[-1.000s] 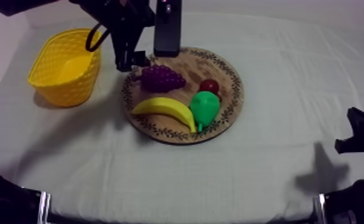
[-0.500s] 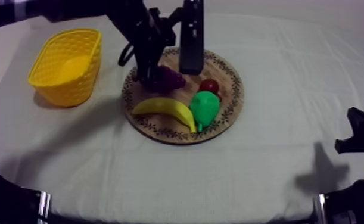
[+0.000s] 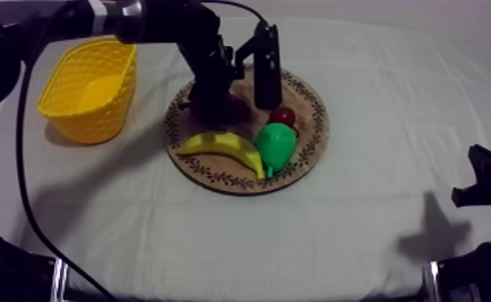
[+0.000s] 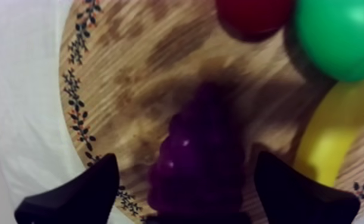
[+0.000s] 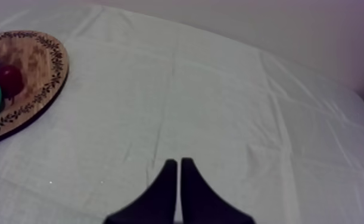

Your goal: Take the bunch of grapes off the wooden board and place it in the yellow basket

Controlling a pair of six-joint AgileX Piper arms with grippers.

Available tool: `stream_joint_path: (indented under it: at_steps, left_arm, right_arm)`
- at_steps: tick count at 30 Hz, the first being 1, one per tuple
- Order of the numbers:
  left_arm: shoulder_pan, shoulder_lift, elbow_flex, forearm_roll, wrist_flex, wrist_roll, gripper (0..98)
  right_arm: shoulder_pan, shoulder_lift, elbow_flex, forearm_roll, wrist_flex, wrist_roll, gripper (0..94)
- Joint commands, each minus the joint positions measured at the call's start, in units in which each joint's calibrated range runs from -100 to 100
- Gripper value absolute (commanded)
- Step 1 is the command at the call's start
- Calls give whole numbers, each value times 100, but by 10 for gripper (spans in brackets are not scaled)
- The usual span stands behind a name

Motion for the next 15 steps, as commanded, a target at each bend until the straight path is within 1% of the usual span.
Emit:
stream_joint_path:
  at_steps: [1, 15]
  left_arm:
    - [-33, 128, -92, -5, 10, 8, 846]
    - [-149, 649, -349, 12, 28, 95, 829]
  right_arm:
    - [1, -2, -1, 1, -1, 1, 5]
    - [1, -2, -1, 1, -1, 0, 5]
